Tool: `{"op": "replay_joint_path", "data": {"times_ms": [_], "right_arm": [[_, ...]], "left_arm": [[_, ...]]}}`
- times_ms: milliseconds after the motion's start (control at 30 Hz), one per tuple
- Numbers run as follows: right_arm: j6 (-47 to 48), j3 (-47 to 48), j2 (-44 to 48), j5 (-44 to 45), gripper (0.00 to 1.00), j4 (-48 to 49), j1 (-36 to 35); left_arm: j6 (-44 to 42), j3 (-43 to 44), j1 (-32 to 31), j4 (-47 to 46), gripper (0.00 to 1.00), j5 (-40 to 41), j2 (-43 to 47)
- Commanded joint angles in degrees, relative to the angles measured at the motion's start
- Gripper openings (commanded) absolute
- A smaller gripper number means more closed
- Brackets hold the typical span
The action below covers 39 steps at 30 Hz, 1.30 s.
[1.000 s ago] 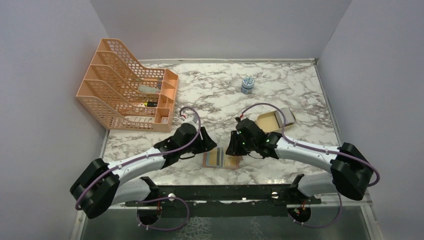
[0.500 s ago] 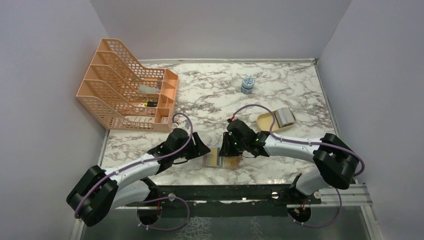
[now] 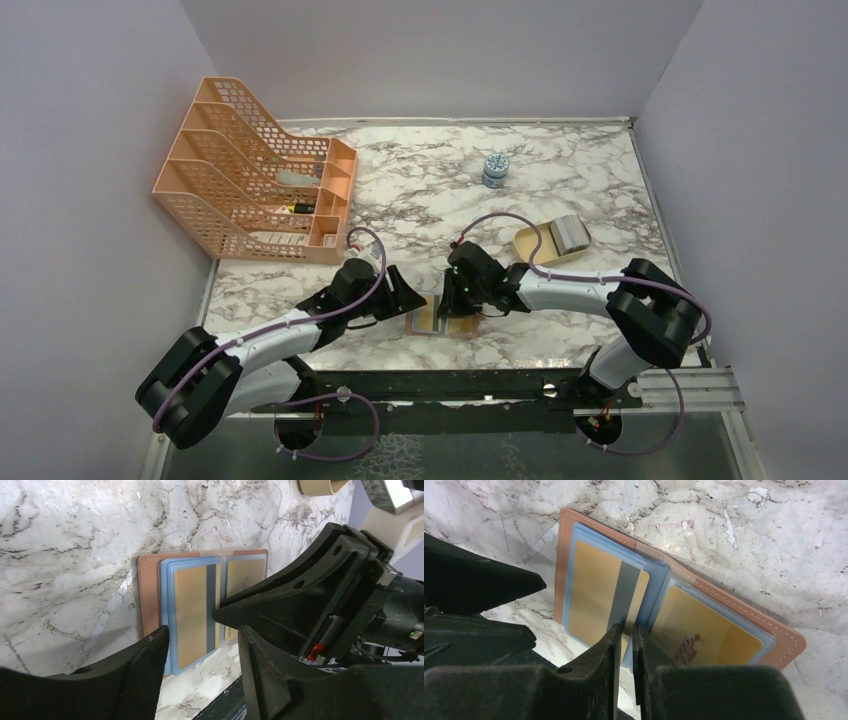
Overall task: Put the credit cards into the card holder
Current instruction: Turn over the card slot in the card holder.
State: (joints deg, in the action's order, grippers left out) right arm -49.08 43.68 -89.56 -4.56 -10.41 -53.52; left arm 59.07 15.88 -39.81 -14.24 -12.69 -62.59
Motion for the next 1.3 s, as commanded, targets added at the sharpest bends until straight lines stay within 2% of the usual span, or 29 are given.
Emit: {"op": "replay_joint_path", "data": {"times_ms": [0,600,1000,1267], "right_arm": [[-0.5,-0.9,-1.6,0.5,0.13,1.5,-0.4],[-0.7,-2.9,-1.8,0.6,0.09,2.9,-0.4],[-0.4,-2.8,-1.7,0.5,0.09,3.0,-0.4],[2.9,-2.1,3.3,2.2,0.20,2.1,-0.4]], "left_arm": [[0.8,-0.6,0.2,-3.3,0.55,-2.0,-0.8],[1.0,-0.6,0.2,-6.4,0.55,-2.7,-4.9],[2.3,0.2,0.2,-10.3,0.46,-5.4,-9.1],[3.0,1.9,0.1,-10.6,0.43,-7.3,-8.5]]}}
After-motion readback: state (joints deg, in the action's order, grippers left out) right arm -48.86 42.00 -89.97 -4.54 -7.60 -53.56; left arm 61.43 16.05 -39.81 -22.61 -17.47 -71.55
